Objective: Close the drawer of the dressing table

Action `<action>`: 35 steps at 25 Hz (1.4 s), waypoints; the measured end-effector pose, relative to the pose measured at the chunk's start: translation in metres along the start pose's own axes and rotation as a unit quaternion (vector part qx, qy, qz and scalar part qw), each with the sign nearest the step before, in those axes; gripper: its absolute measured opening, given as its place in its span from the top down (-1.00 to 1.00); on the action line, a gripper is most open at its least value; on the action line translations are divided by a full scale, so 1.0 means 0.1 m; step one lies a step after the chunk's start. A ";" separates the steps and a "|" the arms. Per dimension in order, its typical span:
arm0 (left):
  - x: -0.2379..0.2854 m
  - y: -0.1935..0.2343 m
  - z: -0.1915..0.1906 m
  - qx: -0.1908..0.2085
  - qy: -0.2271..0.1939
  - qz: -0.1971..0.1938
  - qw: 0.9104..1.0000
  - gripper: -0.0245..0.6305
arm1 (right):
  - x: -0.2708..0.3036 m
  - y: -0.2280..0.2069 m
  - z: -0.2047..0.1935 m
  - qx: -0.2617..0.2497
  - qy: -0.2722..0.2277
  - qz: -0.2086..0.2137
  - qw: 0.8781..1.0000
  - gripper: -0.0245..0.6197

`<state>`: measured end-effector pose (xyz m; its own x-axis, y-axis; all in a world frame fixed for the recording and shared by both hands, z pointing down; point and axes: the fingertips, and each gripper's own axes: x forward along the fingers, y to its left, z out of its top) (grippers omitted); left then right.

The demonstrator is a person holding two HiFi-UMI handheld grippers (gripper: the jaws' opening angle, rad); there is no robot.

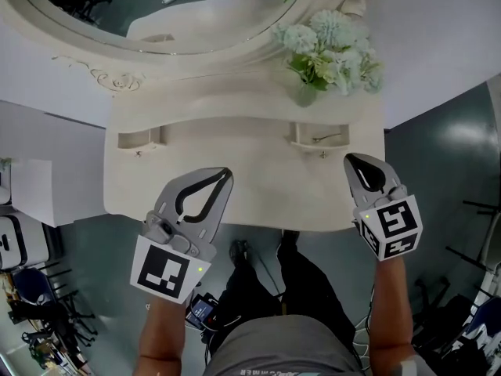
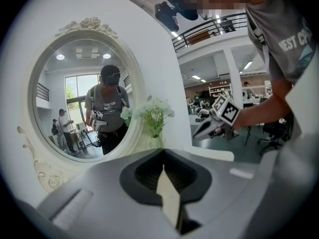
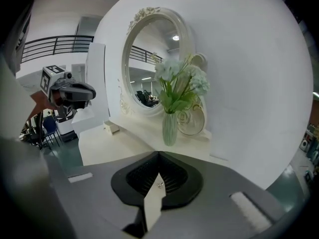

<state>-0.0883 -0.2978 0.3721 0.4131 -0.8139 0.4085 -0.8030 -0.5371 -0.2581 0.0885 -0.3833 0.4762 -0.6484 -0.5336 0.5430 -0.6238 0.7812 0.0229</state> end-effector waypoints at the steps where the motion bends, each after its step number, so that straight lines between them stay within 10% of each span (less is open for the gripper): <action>1: 0.02 0.00 -0.04 -0.001 0.002 -0.001 1.000 0.92 | 0.05 0.00 -0.05 0.000 0.003 0.001 1.000 0.91; 35: 0.64 0.09 -0.98 -0.044 0.030 -0.020 0.998 0.92 | 1.00 0.03 -1.17 0.010 0.089 -0.021 0.996 0.65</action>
<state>-0.1113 -0.3328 0.4814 0.4218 -0.7758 0.4693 -0.8219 -0.5457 -0.1634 0.0725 -0.3965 0.6290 -0.5349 -0.4976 0.6828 -0.6585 0.7519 0.0321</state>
